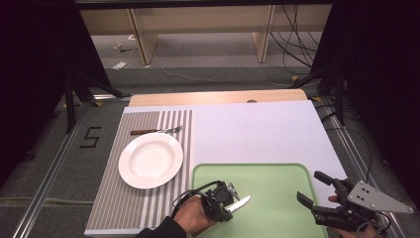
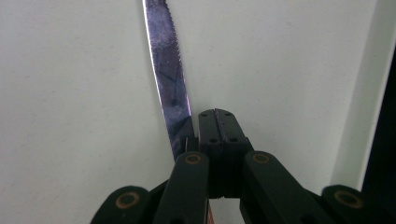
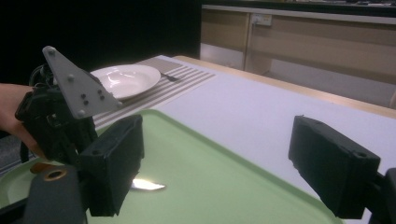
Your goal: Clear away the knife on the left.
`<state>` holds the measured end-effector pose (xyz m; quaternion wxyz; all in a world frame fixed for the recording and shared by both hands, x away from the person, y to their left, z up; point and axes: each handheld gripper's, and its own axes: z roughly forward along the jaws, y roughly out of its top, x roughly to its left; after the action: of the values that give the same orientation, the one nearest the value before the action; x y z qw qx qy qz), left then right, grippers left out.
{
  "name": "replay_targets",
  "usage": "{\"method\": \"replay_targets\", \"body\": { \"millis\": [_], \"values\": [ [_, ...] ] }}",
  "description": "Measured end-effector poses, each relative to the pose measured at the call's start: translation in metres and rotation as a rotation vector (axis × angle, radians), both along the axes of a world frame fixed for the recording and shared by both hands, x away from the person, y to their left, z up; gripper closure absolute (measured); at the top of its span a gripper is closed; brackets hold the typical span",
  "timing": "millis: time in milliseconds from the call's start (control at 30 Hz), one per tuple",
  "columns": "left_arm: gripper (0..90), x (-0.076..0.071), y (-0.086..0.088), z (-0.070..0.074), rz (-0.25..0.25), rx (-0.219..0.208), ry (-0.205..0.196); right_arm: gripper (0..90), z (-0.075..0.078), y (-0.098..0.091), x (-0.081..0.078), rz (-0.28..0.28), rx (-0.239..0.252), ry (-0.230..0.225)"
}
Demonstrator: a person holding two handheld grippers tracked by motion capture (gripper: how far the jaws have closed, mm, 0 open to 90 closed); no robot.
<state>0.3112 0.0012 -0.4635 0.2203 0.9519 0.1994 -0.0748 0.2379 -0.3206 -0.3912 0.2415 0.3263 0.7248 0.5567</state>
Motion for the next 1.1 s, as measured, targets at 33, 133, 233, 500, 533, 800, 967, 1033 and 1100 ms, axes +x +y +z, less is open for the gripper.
{"method": "replay_targets", "body": {
  "millis": [33, 133, 233, 500, 533, 800, 967, 1033, 1100],
  "values": [
    [89.6, 0.001, 0.001, 0.0, 0.007, 0.0, -0.002, 19.2, 0.0, 0.0, 0.0, 0.0, 0.0, -0.001],
    [89.6, 0.003, 0.004, 0.0, 0.017, 0.003, -0.002, 19.2, 0.0, 0.0, 0.0, 0.0, 0.001, -0.001],
    [89.6, 0.005, 0.007, 0.0, 0.025, 0.009, 0.002, 19.2, 0.0, 0.0, 0.0, 0.0, 0.001, 0.0],
    [89.6, 0.013, 0.022, 0.001, 0.062, 0.026, 0.002, 19.2, 0.0, 0.0, 0.0, 0.001, -0.001, -0.002],
    [89.6, 0.013, 0.024, 0.001, 0.069, 0.026, 0.0, 19.2, 0.0, 0.0, 0.0, 0.001, -0.001, -0.002],
    [89.6, 0.015, 0.031, 0.001, 0.082, 0.039, 0.013, 19.3, 0.0, 0.0, -0.001, 0.001, -0.001, -0.001],
    [89.6, 0.016, 0.038, 0.001, 0.081, 0.052, 0.043, 19.3, 0.0, 0.0, -0.001, 0.002, 0.0, -0.002],
    [89.6, 0.017, 0.042, 0.002, 0.088, 0.06, 0.046, 19.3, 0.0, 0.0, -0.001, 0.0, -0.002, -0.001],
    [89.6, 0.018, 0.046, 0.002, 0.091, 0.066, 0.052, 19.3, 0.0, 0.0, -0.001, 0.001, -0.001, -0.002]
  ]
}}
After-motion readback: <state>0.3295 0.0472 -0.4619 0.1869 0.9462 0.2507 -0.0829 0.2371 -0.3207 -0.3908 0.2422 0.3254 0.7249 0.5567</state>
